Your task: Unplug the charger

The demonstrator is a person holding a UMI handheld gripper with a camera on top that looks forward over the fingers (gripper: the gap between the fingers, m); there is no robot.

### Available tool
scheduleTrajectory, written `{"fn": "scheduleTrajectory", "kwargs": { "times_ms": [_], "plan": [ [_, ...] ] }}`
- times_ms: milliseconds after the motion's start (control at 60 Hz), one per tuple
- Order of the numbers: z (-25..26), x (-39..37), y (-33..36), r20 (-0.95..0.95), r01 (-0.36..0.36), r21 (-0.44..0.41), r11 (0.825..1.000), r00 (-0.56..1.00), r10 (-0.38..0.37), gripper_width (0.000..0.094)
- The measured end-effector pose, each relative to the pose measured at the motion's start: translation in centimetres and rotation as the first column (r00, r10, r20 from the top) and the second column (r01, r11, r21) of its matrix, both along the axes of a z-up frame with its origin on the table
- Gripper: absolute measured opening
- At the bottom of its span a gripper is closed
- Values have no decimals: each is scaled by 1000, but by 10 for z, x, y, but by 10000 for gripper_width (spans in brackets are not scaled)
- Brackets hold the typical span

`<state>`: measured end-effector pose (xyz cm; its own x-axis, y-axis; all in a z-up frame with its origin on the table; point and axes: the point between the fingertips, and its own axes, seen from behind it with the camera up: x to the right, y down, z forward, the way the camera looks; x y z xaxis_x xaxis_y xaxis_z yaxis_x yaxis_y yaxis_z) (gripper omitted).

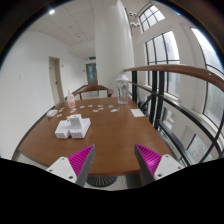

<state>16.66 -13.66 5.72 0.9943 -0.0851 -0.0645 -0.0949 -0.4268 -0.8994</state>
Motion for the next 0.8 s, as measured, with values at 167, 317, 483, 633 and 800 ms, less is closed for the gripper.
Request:
{"fn": "scheduleTrajectory", "kwargs": {
  "times_ms": [167,317,483,633,800],
  "plan": [
    [1,-19,35,8,-41,14,999,999,41,824],
    [5,-64,78,44,-111,30,993,993,110,825],
    [2,-122,134,31,-192,45,980,981,191,820],
    [-17,-140,178,28,-161,9,987,987,161,692],
    [-21,-138,188,80,-121,36,992,990,118,298]
  ]
}}
